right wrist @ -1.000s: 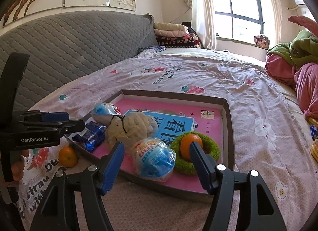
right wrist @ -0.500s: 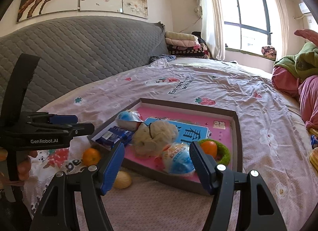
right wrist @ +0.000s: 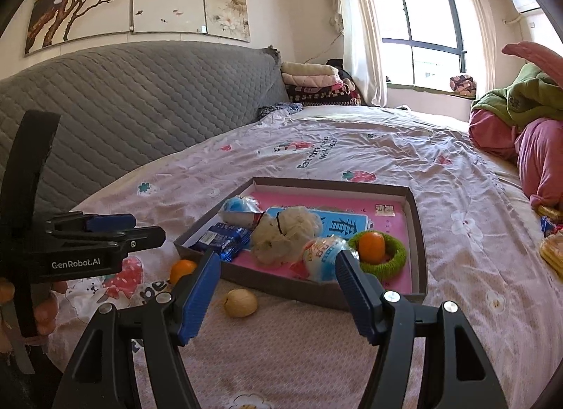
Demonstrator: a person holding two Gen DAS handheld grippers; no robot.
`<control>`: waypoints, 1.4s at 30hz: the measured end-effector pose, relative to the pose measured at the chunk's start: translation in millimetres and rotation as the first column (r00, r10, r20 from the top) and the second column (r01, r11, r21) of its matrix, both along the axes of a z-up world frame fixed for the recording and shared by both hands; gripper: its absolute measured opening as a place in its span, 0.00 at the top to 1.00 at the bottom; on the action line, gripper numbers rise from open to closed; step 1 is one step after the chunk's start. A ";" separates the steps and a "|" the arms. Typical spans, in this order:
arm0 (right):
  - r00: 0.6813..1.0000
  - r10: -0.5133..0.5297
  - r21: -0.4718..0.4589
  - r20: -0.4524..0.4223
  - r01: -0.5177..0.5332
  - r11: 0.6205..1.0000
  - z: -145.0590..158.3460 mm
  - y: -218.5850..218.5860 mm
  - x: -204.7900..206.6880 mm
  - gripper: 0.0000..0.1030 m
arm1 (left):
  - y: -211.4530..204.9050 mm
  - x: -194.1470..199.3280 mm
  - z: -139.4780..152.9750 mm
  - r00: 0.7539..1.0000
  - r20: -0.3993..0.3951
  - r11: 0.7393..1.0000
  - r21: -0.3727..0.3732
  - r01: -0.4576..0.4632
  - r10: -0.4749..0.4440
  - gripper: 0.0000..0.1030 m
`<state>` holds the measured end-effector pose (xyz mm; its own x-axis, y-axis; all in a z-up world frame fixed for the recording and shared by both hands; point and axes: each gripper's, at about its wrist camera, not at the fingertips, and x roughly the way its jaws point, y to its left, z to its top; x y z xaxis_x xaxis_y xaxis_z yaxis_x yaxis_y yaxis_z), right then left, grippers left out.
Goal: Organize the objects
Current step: 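Withdraw both open tools toward the loose orange and round bun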
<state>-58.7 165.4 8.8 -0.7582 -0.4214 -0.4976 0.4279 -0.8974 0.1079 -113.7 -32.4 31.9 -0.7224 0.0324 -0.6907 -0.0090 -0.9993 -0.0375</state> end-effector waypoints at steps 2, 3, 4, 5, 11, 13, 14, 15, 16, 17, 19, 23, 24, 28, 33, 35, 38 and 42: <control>1.000 0.001 -0.002 0.011 -0.001 1.000 -3.9 -1.1 2.2 0.35 | -0.1 3.5 -2.9 1.000 0.005 1.000 0.002 0.007 -0.007 0.42; 1.000 0.003 0.002 0.021 -0.003 1.000 -7.1 -2.2 3.5 0.35 | 0.6 4.3 -5.3 1.000 0.010 1.000 0.001 0.011 -0.011 0.42; 1.000 0.005 0.008 0.028 -0.005 1.000 -9.1 -3.4 3.9 0.35 | 0.4 5.2 -7.4 1.000 0.015 1.000 0.001 0.012 -0.012 0.42; 0.999 0.006 0.017 0.035 -0.007 1.000 -11.9 -4.7 4.4 0.35 | 0.5 5.7 -9.8 1.000 0.020 1.000 0.001 0.015 -0.015 0.42; 0.997 0.027 0.058 0.067 -0.031 0.998 -24.7 -14.8 3.6 0.35 | -0.2 7.6 -27.9 0.998 0.058 1.000 0.000 0.019 -0.019 0.42; 0.997 0.031 0.072 0.074 -0.036 0.997 -28.7 -17.9 3.1 0.35 | -0.5 6.0 -34.8 0.997 0.076 1.000 -0.002 0.019 -0.019 0.42; 0.996 0.034 0.081 0.083 -0.041 0.996 -31.5 -19.8 2.4 0.35 | -0.5 5.3 -37.1 0.997 0.080 1.000 -0.002 0.019 -0.019 0.42; 0.996 0.035 0.087 0.088 -0.043 0.995 -33.5 -21.0 2.3 0.35 | -0.3 4.5 -39.9 0.996 0.085 1.000 -0.003 0.019 -0.019 0.42; 0.995 0.037 0.093 0.094 -0.046 0.995 -35.4 -22.7 1.9 0.35 | -0.7 3.8 -42.0 0.996 0.088 1.000 -0.004 0.018 -0.017 0.42; 0.994 0.042 0.100 0.100 -0.052 0.994 -37.3 -24.5 1.5 0.35 | -0.9 3.0 -44.1 0.996 0.092 1.000 -0.002 0.018 -0.018 0.42; 0.993 0.049 0.116 0.106 -0.061 0.991 -40.3 -28.1 1.2 0.35 | -0.4 2.1 -46.9 0.995 0.096 1.000 -0.002 0.021 -0.021 0.42; 0.991 0.059 0.145 0.120 -0.076 0.986 -46.1 -36.1 -0.1 0.35 | -0.4 -1.5 -54.3 0.994 0.111 1.000 -0.003 0.023 -0.022 0.42; 0.990 0.061 0.151 0.129 -0.081 0.985 -48.5 -38.6 -1.6 0.35 | -0.5 -3.1 -56.6 0.993 0.115 1.000 -0.002 0.024 -0.023 0.42; 0.983 0.066 0.149 0.169 -0.091 0.985 -55.6 -44.3 -10.9 0.35 | -1.1 -9.3 -62.0 0.992 0.120 1.000 -0.008 0.028 -0.027 0.42; 0.978 0.062 0.175 0.200 -0.098 0.980 -62.3 -52.3 -21.0 0.35 | -2.1 -20.0 -67.9 0.991 0.131 0.999 -0.007 0.032 -0.031 0.42; 0.976 0.060 0.188 0.211 -0.100 0.977 -64.7 -55.9 -25.0 0.35 | -2.8 -23.4 -69.6 0.991 0.134 1.000 -0.004 0.029 -0.028 0.42; 0.972 0.053 0.209 0.230 -0.102 0.973 -69.1 -61.5 -31.5 0.35 | -4.1 -27.2 -72.4 0.990 0.141 1.000 0.004 0.025 -0.025 0.42; 0.968 0.052 0.224 0.244 -0.109 0.969 -73.4 -66.0 -36.4 0.42 | -5.7 -34.8 -76.1 0.989 0.147 1.000 0.022 0.014 -0.017 0.42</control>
